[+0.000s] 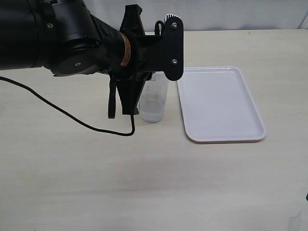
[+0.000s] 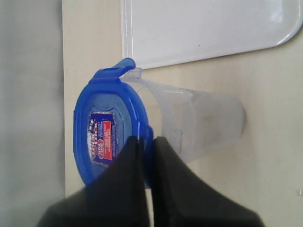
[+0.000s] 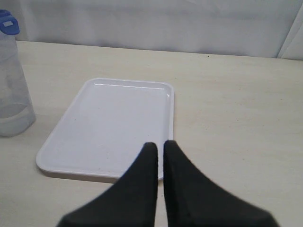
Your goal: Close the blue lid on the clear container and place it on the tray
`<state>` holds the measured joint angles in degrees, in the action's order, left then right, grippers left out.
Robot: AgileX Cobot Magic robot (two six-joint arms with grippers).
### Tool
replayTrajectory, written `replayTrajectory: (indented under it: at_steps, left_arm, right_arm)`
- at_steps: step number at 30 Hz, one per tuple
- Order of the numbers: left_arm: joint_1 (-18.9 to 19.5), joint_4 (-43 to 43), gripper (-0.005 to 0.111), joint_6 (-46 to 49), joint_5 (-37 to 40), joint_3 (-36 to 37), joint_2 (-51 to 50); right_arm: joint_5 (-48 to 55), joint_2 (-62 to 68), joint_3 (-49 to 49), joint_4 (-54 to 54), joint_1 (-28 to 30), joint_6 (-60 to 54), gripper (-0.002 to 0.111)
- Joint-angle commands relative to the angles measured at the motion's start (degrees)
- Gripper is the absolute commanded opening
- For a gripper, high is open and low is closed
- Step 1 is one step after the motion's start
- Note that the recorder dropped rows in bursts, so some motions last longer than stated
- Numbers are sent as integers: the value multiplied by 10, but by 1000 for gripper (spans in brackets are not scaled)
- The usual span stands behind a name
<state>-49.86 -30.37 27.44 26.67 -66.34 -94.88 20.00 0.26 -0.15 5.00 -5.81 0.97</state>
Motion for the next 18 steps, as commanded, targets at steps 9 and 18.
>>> replayTrajectory:
  at_steps: [9, 18]
  left_arm:
    - [-1, 30, 0, 16, 9, -1, 0]
    - [-1, 56, 0, 29, 4, -1, 0]
  right_arm:
    - [-1, -3, 1, 0, 3, -3, 4]
    - [-1, -3, 1, 0, 3, -3, 4]
